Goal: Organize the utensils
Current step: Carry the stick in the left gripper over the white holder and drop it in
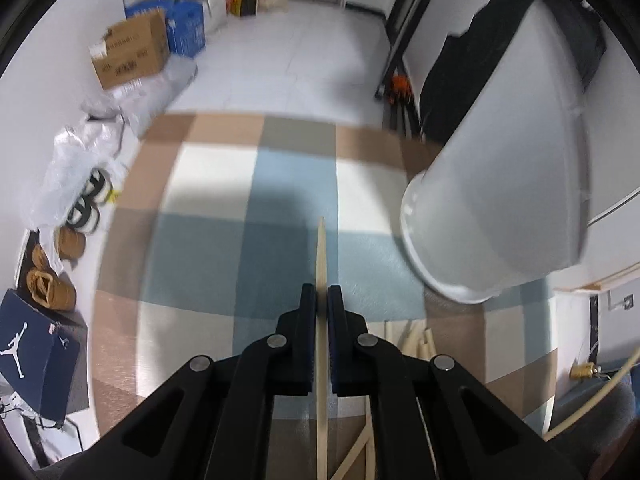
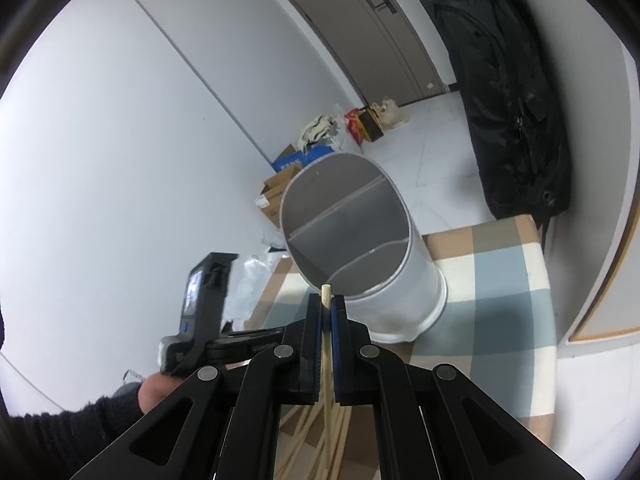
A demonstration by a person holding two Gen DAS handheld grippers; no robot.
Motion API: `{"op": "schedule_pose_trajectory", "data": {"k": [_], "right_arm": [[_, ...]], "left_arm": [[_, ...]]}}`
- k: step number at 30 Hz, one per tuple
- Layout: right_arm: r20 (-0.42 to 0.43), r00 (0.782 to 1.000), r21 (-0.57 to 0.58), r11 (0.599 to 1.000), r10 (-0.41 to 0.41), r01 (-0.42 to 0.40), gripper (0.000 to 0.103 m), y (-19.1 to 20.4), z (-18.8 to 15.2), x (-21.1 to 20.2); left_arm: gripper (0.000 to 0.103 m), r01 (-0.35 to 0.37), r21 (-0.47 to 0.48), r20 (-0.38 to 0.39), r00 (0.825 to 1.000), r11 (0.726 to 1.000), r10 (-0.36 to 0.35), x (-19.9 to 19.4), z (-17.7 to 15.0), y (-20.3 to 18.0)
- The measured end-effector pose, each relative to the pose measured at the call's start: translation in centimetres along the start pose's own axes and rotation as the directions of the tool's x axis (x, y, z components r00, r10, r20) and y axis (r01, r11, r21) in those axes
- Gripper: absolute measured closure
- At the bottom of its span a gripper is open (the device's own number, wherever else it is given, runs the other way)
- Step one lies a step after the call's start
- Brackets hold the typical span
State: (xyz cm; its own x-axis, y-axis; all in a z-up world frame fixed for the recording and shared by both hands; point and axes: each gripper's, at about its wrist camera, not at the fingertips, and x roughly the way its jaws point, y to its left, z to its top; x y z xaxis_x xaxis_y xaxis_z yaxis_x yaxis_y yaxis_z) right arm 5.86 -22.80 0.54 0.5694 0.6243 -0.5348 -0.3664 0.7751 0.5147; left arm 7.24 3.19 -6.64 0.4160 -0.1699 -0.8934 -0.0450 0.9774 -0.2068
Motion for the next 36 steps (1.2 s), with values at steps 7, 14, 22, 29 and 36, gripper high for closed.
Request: {"op": "schedule_pose_trajectory", "data": {"k": [7,14,22,29,36], "right_arm": [[0.044,0.999,-0.029,1.000,-0.006,0.007,0.100,1.3,0.4,-1.0],[0.086,0.996,-0.063,0.998,-0.017,0.023,0.100,3.1,0.9,-2.2],[0.143,0.990,-0.104,0.994,-0.023,0.038,0.100,5.0,3.4,-3.7],[0.190,0.981,-0.133,0.989,-0.030,0.056,0.100,6.2,8.1,-4.5],[0.241,0.969,-0.164,0.982,-0.047,0.089,0.100,6.9,13.2,-3.5]], "left_arm": [[0.102,0.000,0.043,0.192,0.981,0.999,-0.008,-4.9,-1.0,-2.0],[0.102,0.049,0.029,0.288,0.956,0.998,-0.056,-6.9,0.0,-1.8],[0.102,0.136,0.035,0.438,0.888,0.990,-0.138,-11.5,2.1,-2.8],[0.102,0.169,0.082,0.569,0.801,0.982,-0.185,-14.5,5.9,-4.9],[0.102,0.182,0.087,0.642,0.741,0.979,-0.195,-14.4,10.0,-5.3]]}}
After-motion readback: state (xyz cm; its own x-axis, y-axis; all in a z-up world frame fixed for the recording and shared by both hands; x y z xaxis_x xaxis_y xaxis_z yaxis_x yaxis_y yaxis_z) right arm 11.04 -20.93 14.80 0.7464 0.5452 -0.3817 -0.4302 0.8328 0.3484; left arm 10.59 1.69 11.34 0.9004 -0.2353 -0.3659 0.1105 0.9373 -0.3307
